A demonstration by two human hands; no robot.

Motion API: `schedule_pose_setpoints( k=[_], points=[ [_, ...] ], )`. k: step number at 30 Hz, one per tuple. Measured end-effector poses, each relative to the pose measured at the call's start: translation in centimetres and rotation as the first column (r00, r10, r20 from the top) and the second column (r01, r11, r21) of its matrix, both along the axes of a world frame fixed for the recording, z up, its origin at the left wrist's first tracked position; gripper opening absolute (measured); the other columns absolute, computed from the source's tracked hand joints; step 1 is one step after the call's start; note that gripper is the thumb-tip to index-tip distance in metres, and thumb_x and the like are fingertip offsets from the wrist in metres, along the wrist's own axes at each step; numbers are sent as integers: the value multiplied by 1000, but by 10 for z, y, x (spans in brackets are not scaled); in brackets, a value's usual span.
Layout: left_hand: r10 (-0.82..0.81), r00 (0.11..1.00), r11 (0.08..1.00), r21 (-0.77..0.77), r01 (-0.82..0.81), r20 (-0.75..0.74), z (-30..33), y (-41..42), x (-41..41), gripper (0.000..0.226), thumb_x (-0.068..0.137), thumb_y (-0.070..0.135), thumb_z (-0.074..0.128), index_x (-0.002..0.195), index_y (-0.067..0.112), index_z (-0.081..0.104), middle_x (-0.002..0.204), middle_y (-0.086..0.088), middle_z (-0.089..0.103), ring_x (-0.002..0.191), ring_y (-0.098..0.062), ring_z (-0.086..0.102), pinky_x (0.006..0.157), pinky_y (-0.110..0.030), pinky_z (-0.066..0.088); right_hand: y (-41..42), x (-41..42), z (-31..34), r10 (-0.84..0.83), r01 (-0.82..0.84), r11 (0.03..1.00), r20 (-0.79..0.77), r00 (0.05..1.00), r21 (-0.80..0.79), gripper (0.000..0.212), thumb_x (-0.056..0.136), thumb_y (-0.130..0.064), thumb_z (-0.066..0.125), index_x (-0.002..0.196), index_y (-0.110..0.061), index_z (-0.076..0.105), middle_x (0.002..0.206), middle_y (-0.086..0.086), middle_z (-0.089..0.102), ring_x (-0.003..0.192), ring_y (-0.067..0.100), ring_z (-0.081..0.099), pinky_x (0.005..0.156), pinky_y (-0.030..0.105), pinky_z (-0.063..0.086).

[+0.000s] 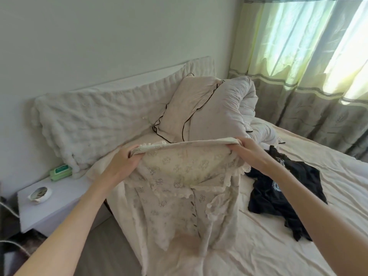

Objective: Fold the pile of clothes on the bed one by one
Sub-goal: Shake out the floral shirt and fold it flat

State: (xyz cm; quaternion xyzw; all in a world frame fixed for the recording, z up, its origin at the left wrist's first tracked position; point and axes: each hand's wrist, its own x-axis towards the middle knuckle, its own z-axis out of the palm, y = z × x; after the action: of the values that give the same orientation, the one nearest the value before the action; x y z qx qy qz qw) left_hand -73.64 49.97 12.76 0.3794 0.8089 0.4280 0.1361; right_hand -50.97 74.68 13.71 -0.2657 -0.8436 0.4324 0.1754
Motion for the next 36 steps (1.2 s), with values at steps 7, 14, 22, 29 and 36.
schedule_pose_setpoints(
  k=[7, 14, 22, 29, 36],
  points=[
    [10, 997, 1000, 5, -9, -74, -11, -40, 26, 28, 92, 23, 55, 83, 49, 56, 84, 4, 66, 75, -6, 57, 70, -26, 41, -41, 35, -19, -72, 68, 996, -70, 995, -58, 35, 88, -28, 58, 60, -14, 43, 52, -14, 40, 52, 1, 36, 51, 17, 30],
    [40, 992, 989, 146, -23, -116, -6, -83, 60, 35, 91, 17, 57, 80, 50, 53, 79, 18, 60, 72, 2, 55, 67, -19, 42, -104, 74, -27, -158, 121, 967, -156, 975, -226, 54, 90, -37, 57, 102, 16, 54, 83, 9, 50, 80, 19, 46, 72, 36, 36],
    [-104, 990, 988, 107, 114, -98, 32, -122, 79, 9, 91, 26, 57, 91, 21, 65, 81, -15, 61, 70, -24, 53, 63, -27, 36, -151, 103, -4, -150, 103, 881, -67, 986, -462, 51, 62, -67, 70, 90, -25, 74, 87, -10, 74, 81, 5, 69, 63, 17, 53],
    [-533, 689, 841, 217, 496, 491, 30, -172, 76, 47, 71, 25, 77, 116, 24, 62, 106, -4, 68, 96, -21, 67, 72, -27, 56, -157, 135, -8, 46, -260, 563, -284, 958, -784, 39, 89, -31, 58, 122, -11, 64, 122, 12, 64, 111, 26, 63, 84, 36, 53],
    [-139, 965, 952, 299, 69, 221, 5, -170, 79, 10, 89, 31, 58, 92, 28, 67, 86, 5, 72, 82, -13, 68, 69, -26, 52, -177, 131, -9, 98, -288, 649, -297, 950, -705, 17, 83, -9, 59, 89, -4, 74, 89, 13, 68, 79, 24, 65, 71, 31, 54]
  ],
)
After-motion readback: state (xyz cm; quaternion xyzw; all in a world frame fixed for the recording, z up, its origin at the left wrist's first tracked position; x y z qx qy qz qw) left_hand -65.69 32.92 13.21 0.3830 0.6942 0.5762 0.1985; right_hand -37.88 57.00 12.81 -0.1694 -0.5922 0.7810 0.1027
